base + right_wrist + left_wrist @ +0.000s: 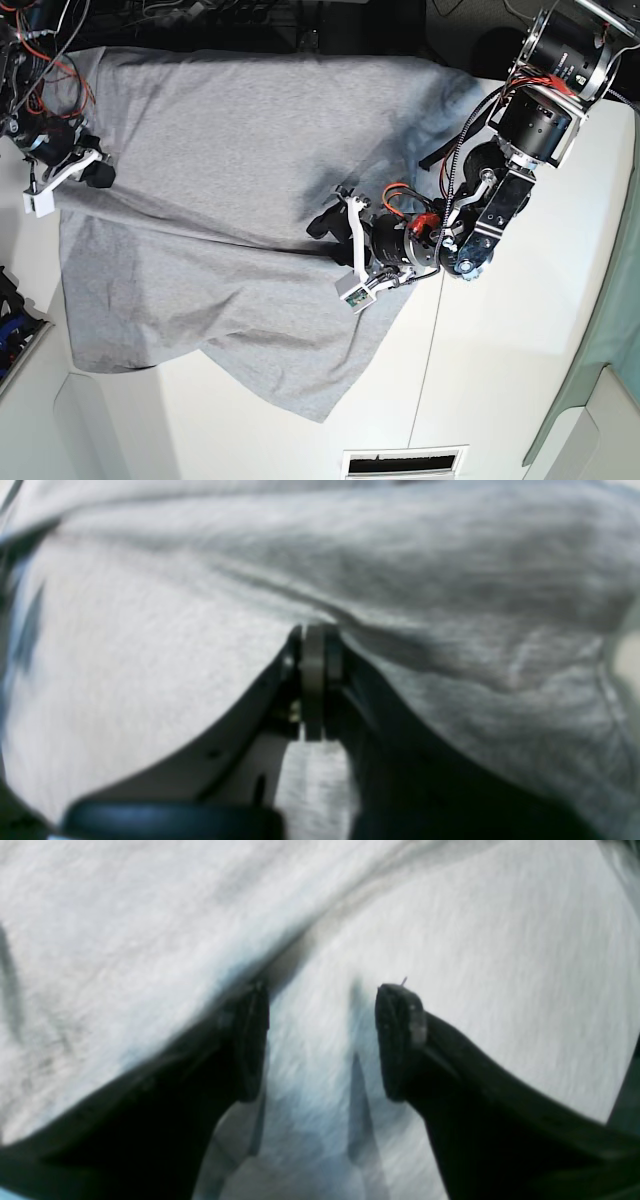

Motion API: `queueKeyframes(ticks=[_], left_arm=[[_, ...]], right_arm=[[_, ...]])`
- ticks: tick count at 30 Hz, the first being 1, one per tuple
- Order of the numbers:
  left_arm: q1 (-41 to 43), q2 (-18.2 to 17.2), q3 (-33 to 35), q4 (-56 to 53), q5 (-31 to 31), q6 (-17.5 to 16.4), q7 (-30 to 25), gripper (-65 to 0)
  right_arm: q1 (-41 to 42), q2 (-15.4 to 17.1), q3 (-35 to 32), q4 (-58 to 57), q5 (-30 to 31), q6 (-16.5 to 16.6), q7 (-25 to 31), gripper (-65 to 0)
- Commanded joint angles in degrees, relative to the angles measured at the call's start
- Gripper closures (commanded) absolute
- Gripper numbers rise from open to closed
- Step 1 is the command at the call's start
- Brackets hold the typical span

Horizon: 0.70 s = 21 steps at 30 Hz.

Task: Layout the t-shirt on the table in an organized manner, then fold the t-shirt properly
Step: 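Pull the gripped fabric toward the shirt middle with the left gripper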

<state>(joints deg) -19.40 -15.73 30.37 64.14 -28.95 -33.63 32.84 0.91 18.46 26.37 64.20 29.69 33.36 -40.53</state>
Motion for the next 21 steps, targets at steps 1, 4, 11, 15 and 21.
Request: queueKeyframes(ticks=[1, 4, 11, 15, 21], left_arm=[[-1.4, -0.7, -0.4, -0.2, 0.8, 1.0, -0.8, -36.2], [-1.4, -1.6, -0.4, -1.7, 1.6, 2.0, -0.9, -36.2], [-1.6, -2.5, -1.2, -1.9, 1.3, 2.6, -0.7, -36.2], [-1.6, -2.5, -4.5, 0.6, -2.2, 0.9, 0.1, -36.2], [-1.9, -2.5, -11.7, 6.6, -3.2, 0.0, 0.9, -36.2]], right_arm=[[2.1, 1.1, 0.1, -1.4, -3.0, -1.6, -0.6, 0.0], [8.0, 1.2, 0.1, -6.2, -4.0, -1.7, 0.6, 0.0], [19.2, 1.2, 0.1, -14.2, -3.9, -1.6, 1.0, 0.0], [20.6, 1.6, 0.1, -11.7, -0.3, -1.6, -4.1, 0.0], [12.9, 1.7, 0.1, 1.7, 10.0, -1.6, -14.6, 0.0]])
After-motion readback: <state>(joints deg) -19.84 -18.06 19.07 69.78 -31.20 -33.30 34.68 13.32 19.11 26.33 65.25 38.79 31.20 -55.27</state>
